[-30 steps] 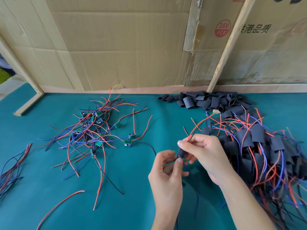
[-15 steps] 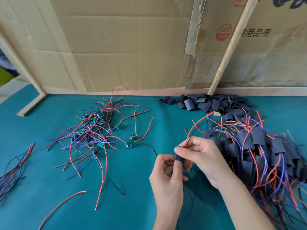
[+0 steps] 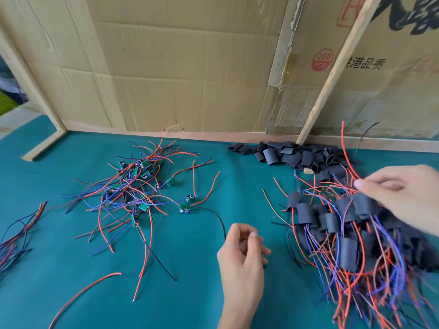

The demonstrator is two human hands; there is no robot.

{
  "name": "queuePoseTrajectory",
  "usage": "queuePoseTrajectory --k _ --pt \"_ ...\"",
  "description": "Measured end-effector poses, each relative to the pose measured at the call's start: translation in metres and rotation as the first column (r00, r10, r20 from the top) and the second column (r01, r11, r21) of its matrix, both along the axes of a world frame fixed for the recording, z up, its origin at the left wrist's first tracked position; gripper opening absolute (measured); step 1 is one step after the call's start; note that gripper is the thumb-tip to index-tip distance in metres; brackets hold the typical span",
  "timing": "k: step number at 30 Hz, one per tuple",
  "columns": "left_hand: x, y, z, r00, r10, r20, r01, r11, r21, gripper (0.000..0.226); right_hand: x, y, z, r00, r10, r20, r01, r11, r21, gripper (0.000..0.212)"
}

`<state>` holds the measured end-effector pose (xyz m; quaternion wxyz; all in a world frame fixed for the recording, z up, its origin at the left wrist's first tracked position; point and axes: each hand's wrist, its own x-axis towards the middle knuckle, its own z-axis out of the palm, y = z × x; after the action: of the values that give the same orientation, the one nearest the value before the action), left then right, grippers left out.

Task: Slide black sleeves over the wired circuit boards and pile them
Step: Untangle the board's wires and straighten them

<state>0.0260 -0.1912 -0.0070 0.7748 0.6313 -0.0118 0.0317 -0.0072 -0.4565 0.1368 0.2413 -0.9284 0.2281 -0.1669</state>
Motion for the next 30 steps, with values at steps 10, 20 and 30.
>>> queuePoseTrajectory --k 10,20,30 --pt "0.001 0.001 0.008 0.996 0.085 -0.027 -0.086 0.996 -0.036 0.016 0.120 0.174 0.006 0.811 0.563 -0.160 -0.581 0.808 -0.100 0.019" --pt "0.006 0.007 0.007 0.989 0.137 -0.060 -0.139 0.990 -0.032 0.021 0.189 0.248 -0.077 0.737 0.621 -0.268 -0.653 0.756 -0.046 0.022" --pt "0.013 0.007 0.012 0.983 0.054 -0.174 -0.112 0.932 -0.345 0.041 0.067 0.162 -0.046 0.767 0.615 0.183 -0.616 0.627 0.477 0.050"
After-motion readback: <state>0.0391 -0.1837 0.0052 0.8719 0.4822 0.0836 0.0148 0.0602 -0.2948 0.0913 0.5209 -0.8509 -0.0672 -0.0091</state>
